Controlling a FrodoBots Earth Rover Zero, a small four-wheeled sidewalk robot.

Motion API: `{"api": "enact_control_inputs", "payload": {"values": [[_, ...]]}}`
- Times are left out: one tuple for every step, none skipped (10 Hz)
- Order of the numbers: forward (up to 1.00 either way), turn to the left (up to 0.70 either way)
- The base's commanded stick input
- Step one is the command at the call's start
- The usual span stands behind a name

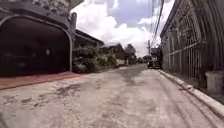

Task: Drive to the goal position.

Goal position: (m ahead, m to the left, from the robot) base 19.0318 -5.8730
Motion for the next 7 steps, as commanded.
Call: {"api": "enact_control_inputs", "payload": {"values": [[0.7,-0.01],[0.7,-0.27],[0.7,-0.27],[0.7,-0.06],[0.7,0.0],[0.7,0.0],[0.7,0.0]]}}
